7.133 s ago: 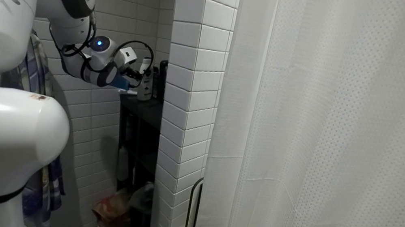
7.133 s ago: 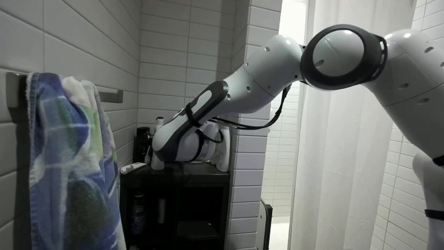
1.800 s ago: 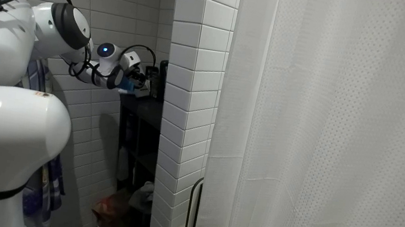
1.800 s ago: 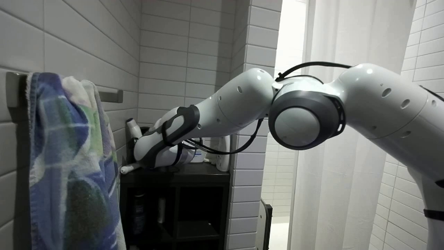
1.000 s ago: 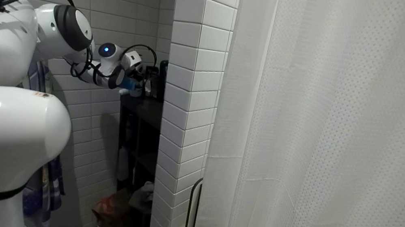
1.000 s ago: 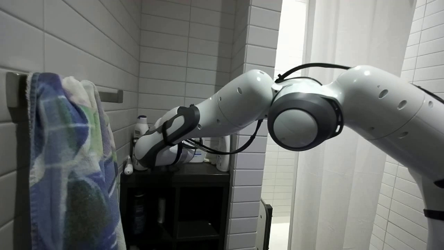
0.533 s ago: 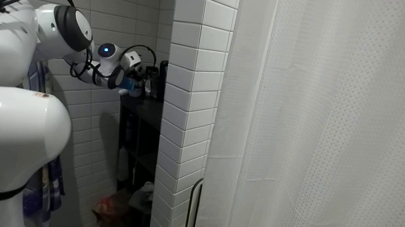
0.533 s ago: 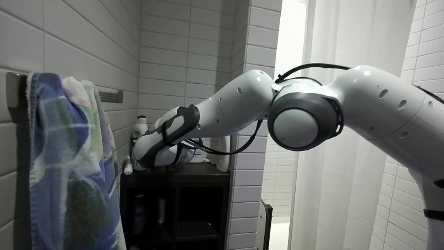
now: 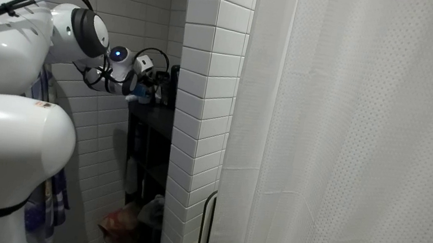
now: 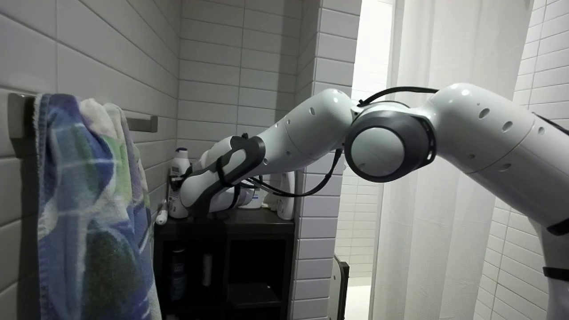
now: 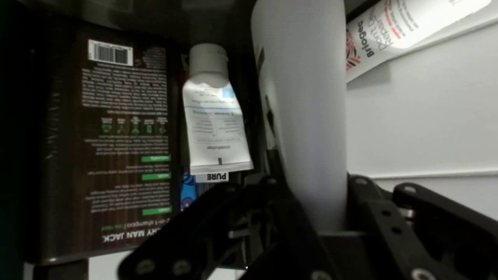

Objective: Move the white Nivea bottle on the left to the right

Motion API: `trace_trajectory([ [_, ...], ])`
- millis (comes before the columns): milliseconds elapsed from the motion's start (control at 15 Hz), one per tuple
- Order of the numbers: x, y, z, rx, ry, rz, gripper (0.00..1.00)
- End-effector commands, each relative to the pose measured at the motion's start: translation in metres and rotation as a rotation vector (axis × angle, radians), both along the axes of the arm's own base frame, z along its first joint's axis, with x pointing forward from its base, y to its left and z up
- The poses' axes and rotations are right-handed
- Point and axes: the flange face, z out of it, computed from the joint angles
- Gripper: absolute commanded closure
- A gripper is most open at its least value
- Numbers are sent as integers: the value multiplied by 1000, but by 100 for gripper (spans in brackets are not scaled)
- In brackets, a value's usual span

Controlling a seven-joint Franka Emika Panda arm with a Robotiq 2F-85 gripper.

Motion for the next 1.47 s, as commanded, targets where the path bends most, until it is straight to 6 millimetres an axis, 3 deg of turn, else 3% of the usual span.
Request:
trace_trajectory([
  [0,-2,-10,19,17,-20,-3,93],
  [467,-17,-8,40,24,-62,-2,93],
  [867,-44,1,80,26,-127,2,93],
  [1400,-75,-18,103,9,-190,-95,93],
])
